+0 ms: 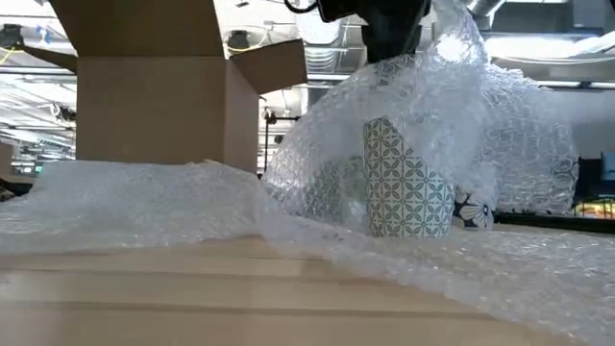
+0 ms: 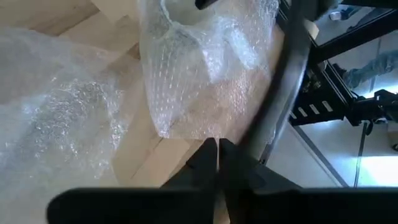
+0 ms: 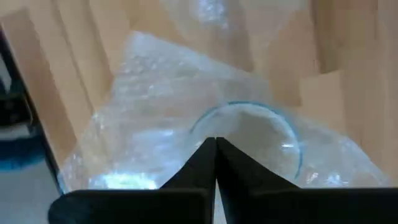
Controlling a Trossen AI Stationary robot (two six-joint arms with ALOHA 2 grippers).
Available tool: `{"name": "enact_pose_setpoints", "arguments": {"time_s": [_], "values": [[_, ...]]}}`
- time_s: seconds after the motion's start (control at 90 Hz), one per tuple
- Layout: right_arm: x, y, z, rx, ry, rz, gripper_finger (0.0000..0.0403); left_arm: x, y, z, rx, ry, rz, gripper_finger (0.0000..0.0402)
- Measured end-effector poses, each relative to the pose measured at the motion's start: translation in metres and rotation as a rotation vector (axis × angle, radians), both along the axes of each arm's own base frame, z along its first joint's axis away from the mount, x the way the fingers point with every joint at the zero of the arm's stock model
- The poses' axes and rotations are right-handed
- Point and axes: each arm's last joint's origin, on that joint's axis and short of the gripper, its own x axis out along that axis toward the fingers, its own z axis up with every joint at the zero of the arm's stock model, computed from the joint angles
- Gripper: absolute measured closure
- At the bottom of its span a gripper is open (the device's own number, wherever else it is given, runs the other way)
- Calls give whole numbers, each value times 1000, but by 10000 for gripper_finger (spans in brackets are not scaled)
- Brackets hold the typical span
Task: Wrap mug
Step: Wrap the green mug with the bubble wrap
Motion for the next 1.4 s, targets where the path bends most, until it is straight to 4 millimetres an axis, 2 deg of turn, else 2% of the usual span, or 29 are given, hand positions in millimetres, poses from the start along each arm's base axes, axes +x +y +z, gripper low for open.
{"name": "enact_pose_setpoints", "arguments": {"time_s": [0.222,0.367,0.856,0.944,1.067,1.244,1.4], "values": [[1,-7,-40,-22,16,-43,403,0,0,0,2,0,-2,402],[1,-6,-59,-9,-4,-62,403,0,0,0,4,-1,1,402],[-13,2,-101,-11,27,-124,403,0,0,0,-1,-1,0,402],[-13,2,-100,-10,35,-130,403,0,0,0,-1,-1,0,402],[-14,2,-86,-15,52,-132,403,0,0,0,0,-3,3,402],[-11,2,-46,2,-14,-132,403,0,0,0,-1,-4,4,402],[-16,1,-22,1,-34,-133,403,0,0,0,-2,-4,6,402]]}}
